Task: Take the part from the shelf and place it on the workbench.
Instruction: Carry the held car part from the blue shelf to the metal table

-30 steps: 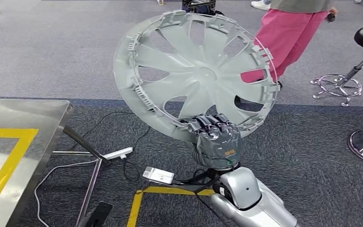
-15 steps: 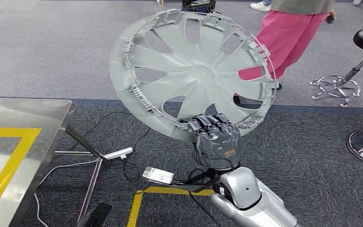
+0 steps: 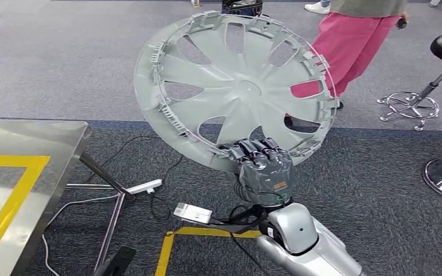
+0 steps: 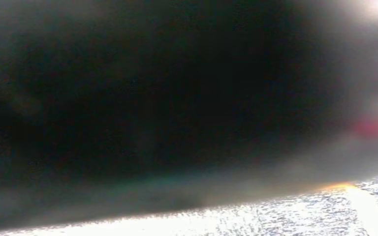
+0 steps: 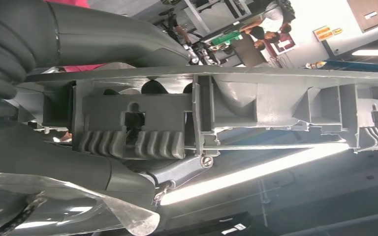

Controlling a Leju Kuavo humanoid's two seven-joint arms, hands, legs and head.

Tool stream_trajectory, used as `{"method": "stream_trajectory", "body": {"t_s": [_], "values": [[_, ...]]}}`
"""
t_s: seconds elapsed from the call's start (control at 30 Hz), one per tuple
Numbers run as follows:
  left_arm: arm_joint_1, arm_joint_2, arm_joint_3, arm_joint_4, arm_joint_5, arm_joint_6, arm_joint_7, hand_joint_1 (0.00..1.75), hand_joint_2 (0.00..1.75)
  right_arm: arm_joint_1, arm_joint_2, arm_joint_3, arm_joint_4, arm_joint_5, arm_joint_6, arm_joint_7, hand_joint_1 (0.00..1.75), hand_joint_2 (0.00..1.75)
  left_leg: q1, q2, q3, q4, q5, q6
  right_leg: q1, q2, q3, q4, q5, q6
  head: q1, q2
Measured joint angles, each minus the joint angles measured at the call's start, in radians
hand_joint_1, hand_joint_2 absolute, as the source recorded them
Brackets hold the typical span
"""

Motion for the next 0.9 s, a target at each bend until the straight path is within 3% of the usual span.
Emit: {"method": "stream_trajectory", "body": {"t_s": [0.13, 0.27, 0.33, 0.4, 0.43, 0.47, 0.5, 0.57, 0.63, 0.73, 0.8, 0.9], "values": [[0.0, 0.002, 0.0, 0.0, 0.002, 0.0, 0.005, 0.0, 0.0, 0.0, 0.0, 0.0, 0.0, -0.001, 0.0, 0.0, 1.75, 1.75, -0.002, 0.0, -0.001, 0.004, -0.003, 0.006, -0.002, 0.0, 0.001, -0.001, 0.0, 0.005, 0.0, 0.0], [-0.001, 0.003, 0.0, 0.0, 0.004, 0.001, 0.007, 0.0, 0.0, -0.001, 0.0, 0.0, -0.001, -0.001, 0.0, 0.0, 1.75, 1.75, 0.002, 0.004, 0.011, -0.016, 0.005, 0.02, -0.002, -0.003, -0.003, 0.006, -0.01, 0.018, 0.002, 0.0], [-0.001, 0.002, 0.0, 0.0, 0.004, 0.001, 0.008, 0.0, 0.0, -0.002, 0.0, 0.0, -0.002, -0.001, 0.0, 0.0, 1.75, 1.75, 0.007, 0.008, 0.02, -0.028, 0.009, 0.026, -0.002, -0.013, -0.047, 0.092, -0.058, 0.022, 0.005, 0.0], [0.0, 0.002, 0.0, 0.0, 0.004, 0.001, 0.008, 0.0, 0.0, -0.002, 0.0, 0.0, -0.002, 0.0, 0.0, 0.0, 1.75, 1.75, 0.007, 0.011, 0.022, -0.028, 0.007, 0.028, -0.003, -0.018, -0.117, 0.228, -0.113, 0.025, 0.006, 0.0], [0.0, 0.002, 0.0, 0.0, 0.004, 0.001, 0.008, 0.0, 0.0, -0.001, 0.0, 0.0, -0.002, 0.0, 0.0, 0.0, 1.75, 1.75, 0.007, 0.012, 0.022, -0.028, 0.006, 0.028, -0.004, -0.019, -0.141, 0.27, -0.121, 0.027, 0.006, 0.0], [0.001, 0.002, 0.0, 0.0, 0.004, 0.001, 0.008, 0.0, 0.0, 0.0, 0.0, 0.0, -0.002, 0.0, 0.0, 0.0, 1.75, 1.75, 0.007, 0.013, 0.023, -0.027, 0.004, 0.026, -0.004, -0.02, -0.145, 0.272, -0.11, 0.028, 0.006, 0.0], [0.001, 0.002, 0.0, 0.0, 0.004, 0.001, 0.008, 0.0, 0.0, 0.0, 0.0, 0.0, -0.002, -0.001, 0.0, 0.0, 1.75, 1.75, 0.008, 0.012, 0.025, -0.026, 0.001, 0.024, -0.005, -0.02, -0.128, 0.234, -0.081, 0.028, 0.006, 0.0], [0.0, 0.001, 0.0, 0.0, 0.004, 0.002, 0.008, 0.0, 0.0, -0.001, 0.0, 0.0, -0.002, -0.001, 0.0, 0.0, 1.75, 1.75, 0.007, 0.01, 0.029, -0.022, -0.006, 0.015, -0.007, -0.016, -0.055, 0.094, -0.016, 0.028, 0.006, 0.0], [0.0, 0.001, 0.0, 0.0, 0.004, 0.002, 0.008, 0.0, 0.0, -0.002, 0.0, 0.0, -0.002, -0.001, 0.0, 0.0, 1.75, 1.75, 0.004, 0.008, 0.027, -0.015, -0.012, 0.004, -0.007, -0.01, -0.006, 0.007, 0.007, 0.02, 0.005, 0.0], [0.001, 0.002, 0.0, 0.0, 0.004, 0.003, 0.009, 0.0, 0.0, -0.002, 0.0, 0.0, -0.002, -0.002, 0.0, 0.0, 1.75, 1.75, 0.006, 0.008, 0.026, -0.011, -0.016, -0.008, -0.003, -0.01, 0.0, -0.001, 0.004, 0.001, 0.005, 0.0], [0.0, 0.003, 0.0, 0.0, 0.004, 0.004, 0.009, 0.0, 0.0, -0.002, 0.0, 0.0, -0.003, -0.002, 0.0, 0.0, 1.75, 1.75, 0.007, 0.027, 0.012, 0.026, -0.043, -0.018, -0.005, -0.017, 0.006, -0.004, 0.001, -0.013, 0.001, 0.0], [-0.002, 0.003, 0.0, 0.0, 0.004, 0.004, 0.009, 0.0, 0.0, -0.001, 0.0, -0.001, -0.003, -0.003, 0.0, 0.0, 1.75, 1.75, 0.008, 0.06, -0.079, 0.214, -0.125, -0.026, -0.003, -0.028, 0.014, -0.005, -0.005, -0.024, -0.004, 0.0]]}}
